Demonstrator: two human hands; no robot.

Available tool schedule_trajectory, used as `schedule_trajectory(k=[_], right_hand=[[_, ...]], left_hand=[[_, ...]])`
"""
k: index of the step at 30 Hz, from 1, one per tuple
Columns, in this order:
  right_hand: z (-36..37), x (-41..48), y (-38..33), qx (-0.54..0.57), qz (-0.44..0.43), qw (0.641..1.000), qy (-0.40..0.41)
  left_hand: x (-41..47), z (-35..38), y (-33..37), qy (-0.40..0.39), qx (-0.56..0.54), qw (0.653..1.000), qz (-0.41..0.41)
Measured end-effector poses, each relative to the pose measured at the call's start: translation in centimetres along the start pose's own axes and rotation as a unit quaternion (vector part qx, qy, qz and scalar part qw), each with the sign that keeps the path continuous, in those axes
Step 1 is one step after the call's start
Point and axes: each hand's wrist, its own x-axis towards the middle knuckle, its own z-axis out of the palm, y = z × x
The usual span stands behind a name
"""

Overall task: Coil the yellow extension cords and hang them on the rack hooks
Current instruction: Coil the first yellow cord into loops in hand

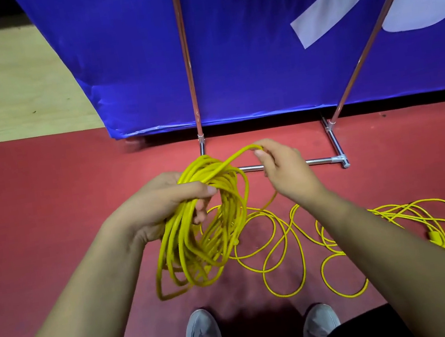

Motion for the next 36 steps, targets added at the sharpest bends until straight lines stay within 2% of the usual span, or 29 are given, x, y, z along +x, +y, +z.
schedule_trajectory(k=[2, 5, 10, 13, 17, 19, 21, 22, 23, 25, 27, 28, 30, 31, 34, 36], right_hand=[[-0.1, 0.1, 0.4, 0.001, 0.017, 1.000, -0.008], [0.2, 0.1, 2.0, -0.056, 0.055, 0.995, -0.055], [0.5, -0.8, 5.5, -0.031, 0.180, 0.972, -0.146], [1.1, -1.6, 6.0, 0.036, 0.240, 0.955, -0.172], [2.0, -1.7, 4.0, 0.248, 0.327, 0.904, -0.117], [2.2, -1.2, 2.0, 0.225, 0.297, 0.923, -0.096], [1.5, -0.5, -0.1, 0.096, 0.202, 0.968, -0.117], [0.7, -0.2, -1.3, 0.023, 0.152, 0.976, -0.153], [-0.1, 0.0, -2.4, -0.034, 0.117, 0.971, -0.207], [-1.7, 0.1, -4.6, -0.071, 0.071, 0.939, -0.329], [-2.9, -0.2, -7.3, -0.027, 0.033, 0.914, -0.403], [-3.2, -0.2, -8.5, 0.008, 0.014, 0.915, -0.404], [-3.3, 0.0, -9.9, 0.078, -0.011, 0.937, -0.341], [-3.4, 0.3, -10.1, 0.104, -0.021, 0.949, -0.296], [-3.4, 0.8, -9.2, 0.191, 0.001, 0.956, -0.225], [-3.3, 0.9, -7.0, 0.224, 0.033, 0.940, -0.255]], left_hand=[[0.0, -0.1, 0.1, 0.002, -0.056, 0.998, 0.009], [0.2, 0.0, 0.7, 0.035, -0.158, 0.986, 0.034], [0.6, 0.1, 1.8, 0.085, -0.282, 0.954, 0.052], [1.2, 0.1, 1.6, 0.101, -0.302, 0.947, 0.052], [2.0, -0.7, 1.0, 0.144, -0.331, 0.930, 0.069], [1.8, -1.0, 1.1, 0.152, -0.334, 0.927, 0.081], [1.7, -1.5, 1.3, 0.151, -0.343, 0.923, 0.083], [1.6, -1.6, 1.3, 0.145, -0.343, 0.924, 0.084], [1.5, -1.7, 1.3, 0.142, -0.328, 0.930, 0.086], [1.5, -1.4, 1.0, 0.156, -0.259, 0.949, 0.089], [1.3, -0.8, 0.6, 0.180, -0.149, 0.968, 0.089], [1.1, -0.4, 0.5, 0.175, -0.093, 0.976, 0.089], [0.4, 0.6, 0.6, 0.119, 0.001, 0.990, 0.080], [0.1, 1.0, 0.7, 0.083, 0.015, 0.994, 0.077], [-0.3, 1.4, 1.0, 0.014, -0.052, 0.997, 0.058], [-0.1, 1.4, 1.1, -0.025, -0.110, 0.992, 0.060]])
